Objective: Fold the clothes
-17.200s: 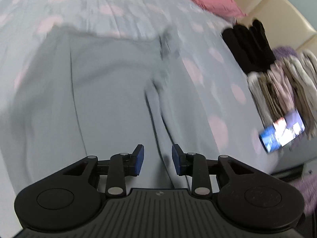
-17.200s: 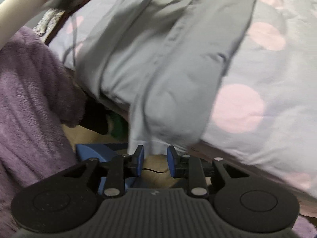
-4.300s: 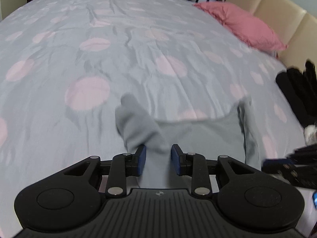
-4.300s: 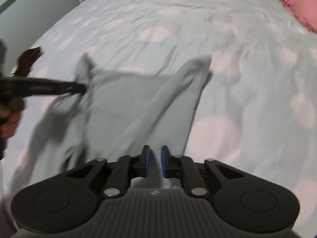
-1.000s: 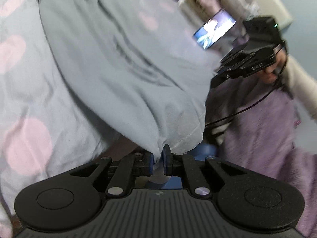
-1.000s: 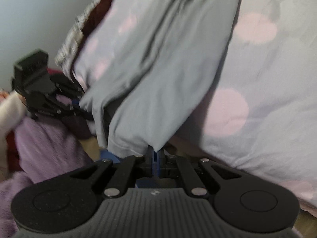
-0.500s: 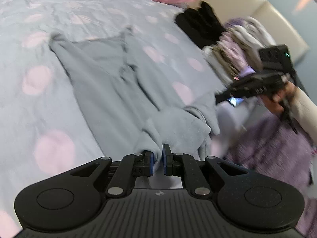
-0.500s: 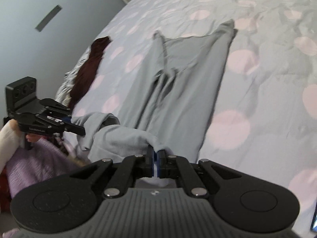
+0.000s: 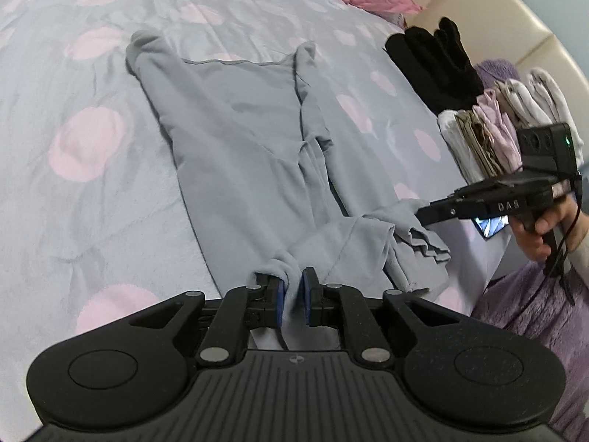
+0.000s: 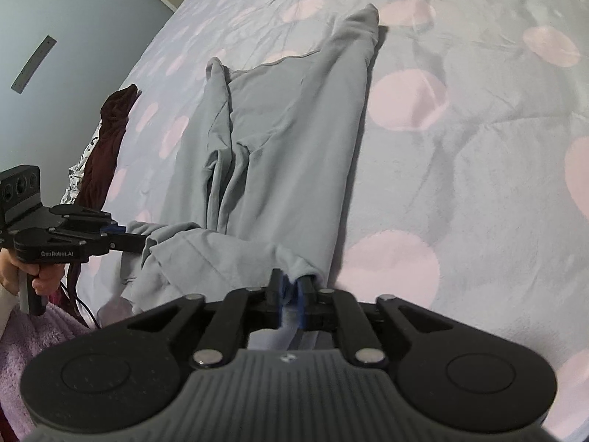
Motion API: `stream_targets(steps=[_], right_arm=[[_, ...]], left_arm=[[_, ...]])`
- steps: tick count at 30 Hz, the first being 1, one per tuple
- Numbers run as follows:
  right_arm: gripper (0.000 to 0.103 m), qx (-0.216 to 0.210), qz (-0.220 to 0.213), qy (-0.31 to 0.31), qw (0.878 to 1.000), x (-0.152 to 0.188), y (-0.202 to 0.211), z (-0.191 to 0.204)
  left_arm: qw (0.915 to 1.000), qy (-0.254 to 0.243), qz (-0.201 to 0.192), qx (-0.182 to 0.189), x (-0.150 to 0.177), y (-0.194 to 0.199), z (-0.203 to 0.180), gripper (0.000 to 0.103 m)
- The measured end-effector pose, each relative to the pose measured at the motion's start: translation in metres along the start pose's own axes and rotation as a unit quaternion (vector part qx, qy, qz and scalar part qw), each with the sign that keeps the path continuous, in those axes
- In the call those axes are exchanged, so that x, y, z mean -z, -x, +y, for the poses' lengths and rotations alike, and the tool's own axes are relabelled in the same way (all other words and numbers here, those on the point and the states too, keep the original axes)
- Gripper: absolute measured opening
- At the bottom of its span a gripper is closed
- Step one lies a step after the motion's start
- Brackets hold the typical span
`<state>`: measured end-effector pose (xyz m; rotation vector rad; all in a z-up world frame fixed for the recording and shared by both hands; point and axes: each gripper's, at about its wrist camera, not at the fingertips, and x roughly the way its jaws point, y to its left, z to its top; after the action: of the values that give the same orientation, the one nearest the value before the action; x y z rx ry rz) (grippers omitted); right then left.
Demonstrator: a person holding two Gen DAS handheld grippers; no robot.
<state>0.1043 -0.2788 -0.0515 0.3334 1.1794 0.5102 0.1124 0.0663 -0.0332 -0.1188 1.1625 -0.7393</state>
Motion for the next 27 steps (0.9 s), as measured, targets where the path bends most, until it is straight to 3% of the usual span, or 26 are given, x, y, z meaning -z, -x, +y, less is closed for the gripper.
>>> stream_targets(steps=[3,5,9,15,19,24,27], right_arm=[[0.039,0.012,-0.019,0.005,1.000,0.004,0.012,0.006],[0.044,0.026,-0.034,0.008,0.999,0.007,0.021,0.013],[0.046,0.049,-0.063,0.047,0.996,0.020,0.036,0.031],[0.046,0.079,-0.097,0.104,0.987,0.048,0.052,0.056],[0.046,0.092,-0.100,0.134,0.982,0.070,0.050,0.072],[0.046,0.097,-0.092,0.154,0.979,0.095,0.035,0.092],[0.034,0.089,-0.075,0.160,0.980,0.102,0.024,0.099]], left_arm=[[0.9998,0.001,-0.014,-0.016,0.000,0.006,-0.004,0.022],[0.9992,-0.009,-0.028,-0.028,0.003,0.014,-0.012,0.022],[0.9953,-0.039,-0.065,-0.060,0.014,0.033,-0.031,0.027],[0.9890,-0.070,-0.105,-0.077,0.040,0.055,-0.055,0.027],[0.9885,-0.080,-0.106,-0.072,0.064,0.052,-0.076,0.027],[0.9889,-0.089,-0.079,-0.089,0.087,0.029,-0.097,0.027],[0.9891,-0.093,-0.057,-0.099,0.093,0.012,-0.101,0.027]])
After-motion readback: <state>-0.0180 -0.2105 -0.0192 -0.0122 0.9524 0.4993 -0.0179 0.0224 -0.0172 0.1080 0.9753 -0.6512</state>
